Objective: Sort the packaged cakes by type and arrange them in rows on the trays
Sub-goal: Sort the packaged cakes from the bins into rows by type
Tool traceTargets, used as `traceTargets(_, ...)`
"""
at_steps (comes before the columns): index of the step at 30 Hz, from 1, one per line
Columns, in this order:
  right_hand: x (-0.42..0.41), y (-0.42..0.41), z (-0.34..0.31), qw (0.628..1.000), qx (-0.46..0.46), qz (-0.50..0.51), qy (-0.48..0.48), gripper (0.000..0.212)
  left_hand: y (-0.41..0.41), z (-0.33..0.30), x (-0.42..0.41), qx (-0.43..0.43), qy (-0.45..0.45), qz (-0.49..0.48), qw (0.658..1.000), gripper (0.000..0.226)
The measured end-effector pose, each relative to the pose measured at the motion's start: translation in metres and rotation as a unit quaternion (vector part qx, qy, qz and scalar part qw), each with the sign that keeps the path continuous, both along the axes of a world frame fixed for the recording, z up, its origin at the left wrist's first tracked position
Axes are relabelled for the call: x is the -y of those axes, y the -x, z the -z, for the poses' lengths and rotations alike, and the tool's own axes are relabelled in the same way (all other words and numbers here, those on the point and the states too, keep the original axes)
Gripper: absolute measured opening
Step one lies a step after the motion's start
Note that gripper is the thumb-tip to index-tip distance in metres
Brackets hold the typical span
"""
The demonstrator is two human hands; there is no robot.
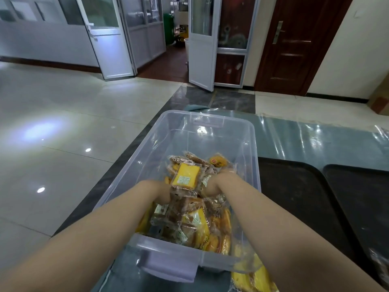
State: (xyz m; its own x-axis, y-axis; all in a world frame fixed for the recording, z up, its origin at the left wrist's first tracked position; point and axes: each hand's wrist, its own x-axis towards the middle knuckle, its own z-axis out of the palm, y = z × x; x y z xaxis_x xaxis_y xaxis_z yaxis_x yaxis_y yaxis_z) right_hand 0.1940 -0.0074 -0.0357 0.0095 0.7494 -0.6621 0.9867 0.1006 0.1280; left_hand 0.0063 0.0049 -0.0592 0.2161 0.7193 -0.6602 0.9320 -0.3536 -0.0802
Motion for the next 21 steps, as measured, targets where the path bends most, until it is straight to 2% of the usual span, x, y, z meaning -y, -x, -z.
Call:
traceTargets(8,-0.004,0.004,0.008,1.000,0.005,0.006,0.005,0.054,0.007,0.007,0.000,-0.012,0.009,0.017,1.000,0.034)
traceTargets(14,-0.009,0.002,0.022,0.995,-0.036,0.087,-0.011,0.077,0.001,0.000,0.006,0.055,0.015,0.001,0.998,0.037)
traceTargets(19,-0.006,0.005,0.020,0.998,-0.052,0.043,0.000,0.054,0.002,0.002,0.003,0.054,0.052,0.004,0.997,0.033)
traceTargets(21,-0.006,0.005,0.020,0.998,-0.050,0.035,0.005,0.052,0.004,0.003,0.003,0.058,0.053,-0.001,0.997,0.031)
